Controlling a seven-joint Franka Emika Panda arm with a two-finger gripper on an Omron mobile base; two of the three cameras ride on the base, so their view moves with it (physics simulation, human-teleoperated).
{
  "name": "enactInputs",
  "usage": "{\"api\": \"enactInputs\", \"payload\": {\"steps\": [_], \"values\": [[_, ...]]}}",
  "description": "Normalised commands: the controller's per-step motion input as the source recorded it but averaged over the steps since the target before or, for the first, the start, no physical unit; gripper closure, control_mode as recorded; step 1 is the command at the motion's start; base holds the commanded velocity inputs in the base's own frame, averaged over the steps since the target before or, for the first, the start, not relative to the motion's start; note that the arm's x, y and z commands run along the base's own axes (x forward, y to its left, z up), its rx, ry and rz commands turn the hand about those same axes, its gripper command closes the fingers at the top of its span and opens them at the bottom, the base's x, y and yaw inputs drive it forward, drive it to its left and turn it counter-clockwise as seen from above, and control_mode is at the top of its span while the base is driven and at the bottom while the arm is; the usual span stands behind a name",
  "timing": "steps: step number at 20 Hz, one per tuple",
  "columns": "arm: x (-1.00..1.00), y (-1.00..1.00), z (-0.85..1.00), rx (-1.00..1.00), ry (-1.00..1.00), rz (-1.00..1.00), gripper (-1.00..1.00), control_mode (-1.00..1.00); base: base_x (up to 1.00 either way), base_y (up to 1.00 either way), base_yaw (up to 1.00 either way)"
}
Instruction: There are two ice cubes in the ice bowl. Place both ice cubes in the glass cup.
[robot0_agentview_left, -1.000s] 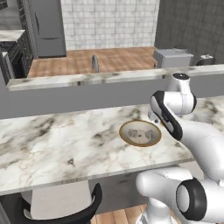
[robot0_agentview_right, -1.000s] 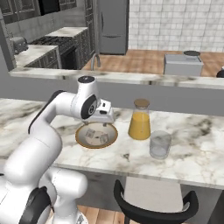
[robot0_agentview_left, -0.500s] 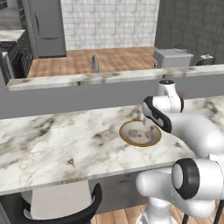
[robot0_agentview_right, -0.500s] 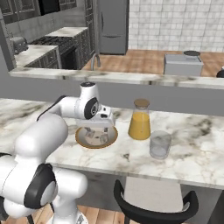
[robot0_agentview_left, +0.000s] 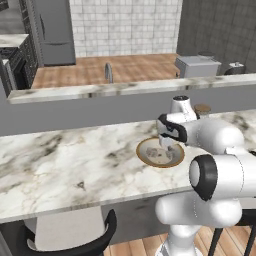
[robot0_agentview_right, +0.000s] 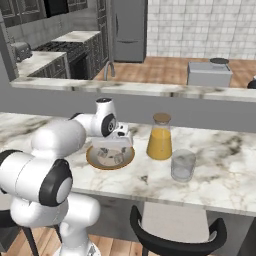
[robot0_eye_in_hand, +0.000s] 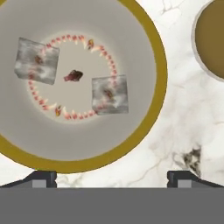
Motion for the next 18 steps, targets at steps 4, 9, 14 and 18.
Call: {"api": "enactInputs", "payload": {"steps": [4,9,14,18], "values": [[0.33,0.0,-0.46,-0.02,0.0,0.0,-1.0,-1.0,0.0,0.0,0.0],[0.19,0.0,-0.55,-0.01,0.0,0.0,-1.0,-1.0,0.0,0.0,0.0],[0.2,0.0,-0.38,0.0,-0.05,0.0,-1.0,-1.0,0.0,0.0,0.0],[0.27,0.0,-0.27,0.0,-0.07,0.0,-1.0,-1.0,0.0,0.0,0.0]]}}
